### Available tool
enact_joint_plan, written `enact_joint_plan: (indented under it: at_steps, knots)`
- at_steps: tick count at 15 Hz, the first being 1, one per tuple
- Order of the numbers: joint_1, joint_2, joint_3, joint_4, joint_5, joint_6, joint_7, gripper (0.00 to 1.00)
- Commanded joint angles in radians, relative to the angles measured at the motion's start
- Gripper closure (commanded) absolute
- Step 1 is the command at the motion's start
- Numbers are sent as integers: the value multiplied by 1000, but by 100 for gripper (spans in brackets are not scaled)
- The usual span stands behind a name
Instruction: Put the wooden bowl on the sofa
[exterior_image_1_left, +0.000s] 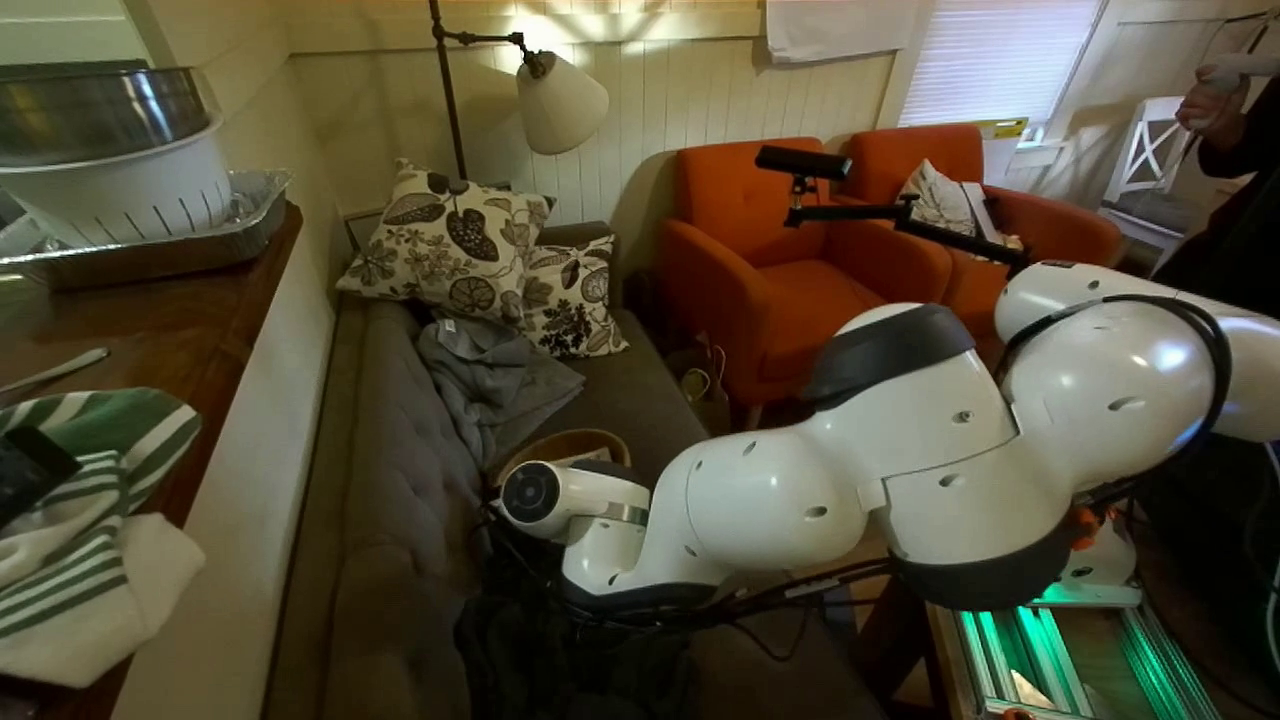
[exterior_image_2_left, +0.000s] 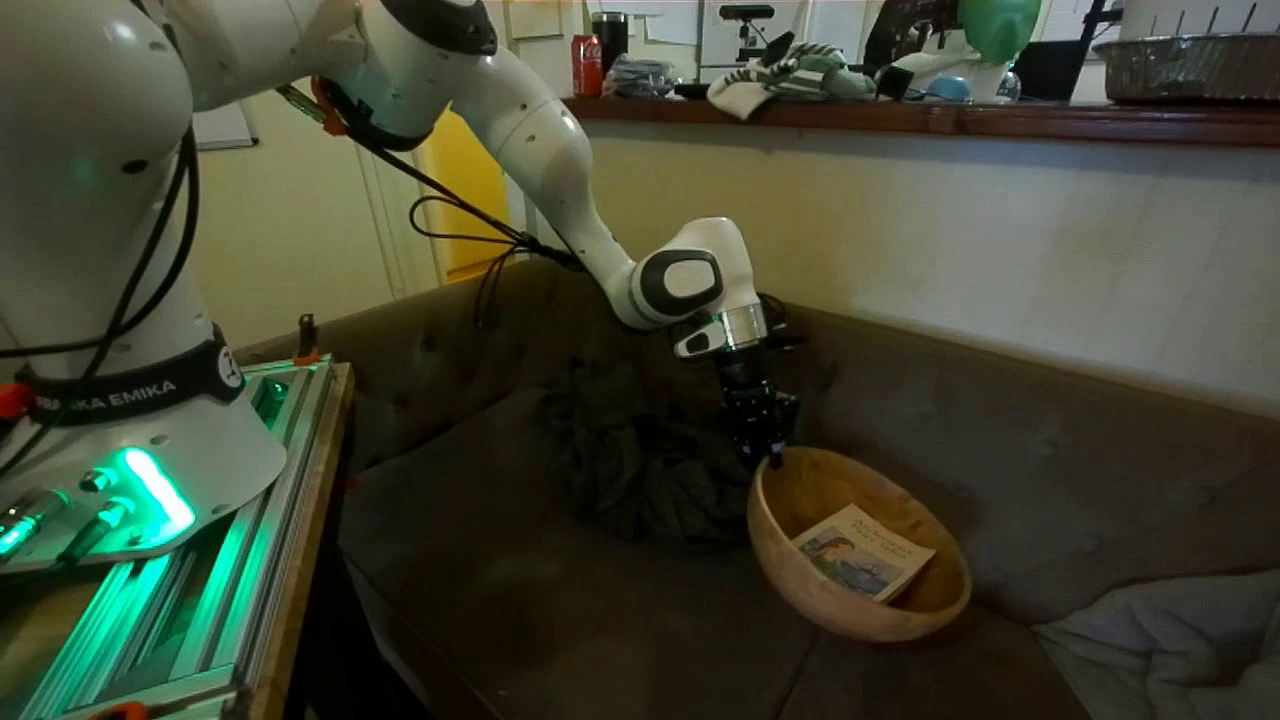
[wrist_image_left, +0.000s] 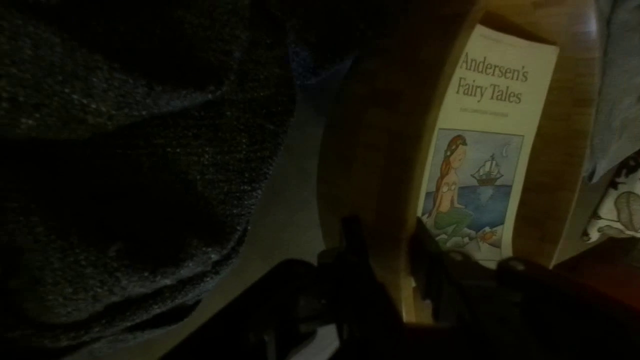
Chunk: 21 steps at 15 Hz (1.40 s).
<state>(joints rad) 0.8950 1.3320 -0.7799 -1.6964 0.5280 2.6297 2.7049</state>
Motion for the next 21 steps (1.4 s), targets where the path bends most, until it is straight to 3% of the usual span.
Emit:
enact_joint_plan:
  at_steps: [1,2,3,4,5,6,7,8,9,10,11,13,14,16,21]
  knots:
    - [166,120,-157,-34,237,-48,13,94]
    - [207,162,-170,-12,239,-89,85,55]
    - [205,160,-163,-7,165,-100,161,48]
    - [292,249,-273,-30,357,-163,25,42]
    - [330,306,-317,-16,398,-226,26,35]
    - [270,167,-235,-55,110,-186,193,29]
    - [355,185,-318,-160,242,-228,20,21]
    - [364,181,-315,-154,218,-259,37,15]
    - [314,109,-261,-138,62,-240,143,7]
    - [347,168,-304,-146,198,-281,28,1]
    - [270,39,-219,-174,62,-173,36,0]
    - [211,-22,-157,-212,52,-31,-61,0]
    - [201,7,-148,-230,183,57,-189,0]
    - [112,-36,-74,-254,263,225,-333,0]
    - [-151,-253,191,-334,332,663,-678,0]
